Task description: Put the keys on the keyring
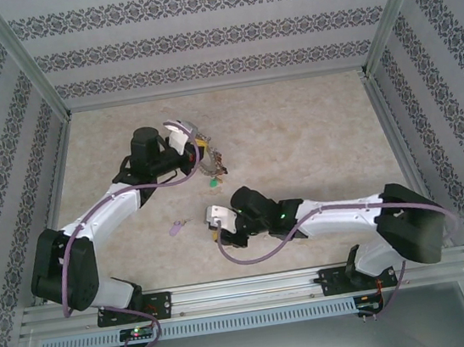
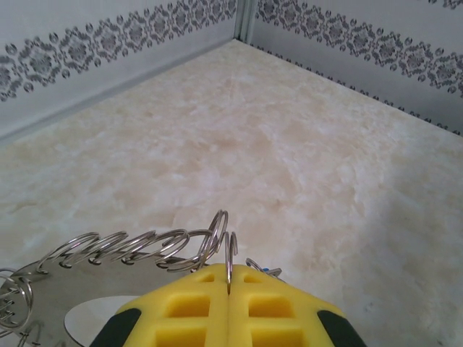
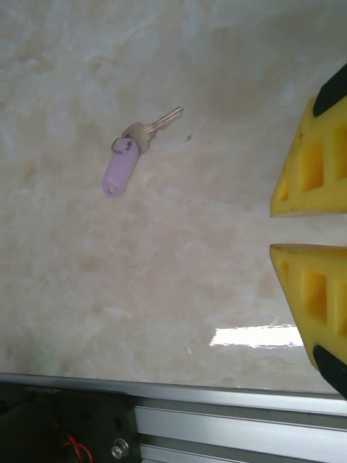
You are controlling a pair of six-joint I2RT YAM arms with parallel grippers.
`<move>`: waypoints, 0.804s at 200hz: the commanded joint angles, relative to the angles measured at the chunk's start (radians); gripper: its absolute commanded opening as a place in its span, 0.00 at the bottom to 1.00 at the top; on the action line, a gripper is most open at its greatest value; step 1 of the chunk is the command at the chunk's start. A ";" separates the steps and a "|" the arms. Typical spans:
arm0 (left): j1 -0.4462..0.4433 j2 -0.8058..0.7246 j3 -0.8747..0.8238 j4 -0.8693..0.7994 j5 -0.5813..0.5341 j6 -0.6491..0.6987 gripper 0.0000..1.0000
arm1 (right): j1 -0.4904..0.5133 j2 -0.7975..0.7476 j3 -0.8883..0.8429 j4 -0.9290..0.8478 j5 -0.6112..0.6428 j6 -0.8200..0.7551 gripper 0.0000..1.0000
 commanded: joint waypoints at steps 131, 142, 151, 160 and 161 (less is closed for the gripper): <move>0.122 0.118 0.136 0.009 -0.001 -0.038 0.00 | 0.045 0.565 0.479 0.077 0.094 0.006 0.29; 0.125 0.115 0.138 0.003 0.002 -0.036 0.00 | 0.042 0.588 0.509 0.066 0.096 0.016 0.31; 0.125 0.112 0.139 -0.007 0.004 -0.032 0.00 | 0.038 0.605 0.526 0.067 0.098 0.024 0.32; 0.125 0.106 0.138 -0.015 0.004 -0.028 0.00 | 0.033 0.621 0.545 0.059 0.102 0.028 0.33; 0.125 0.105 0.139 -0.016 0.004 -0.027 0.00 | 0.032 0.622 0.548 0.058 0.103 0.029 0.33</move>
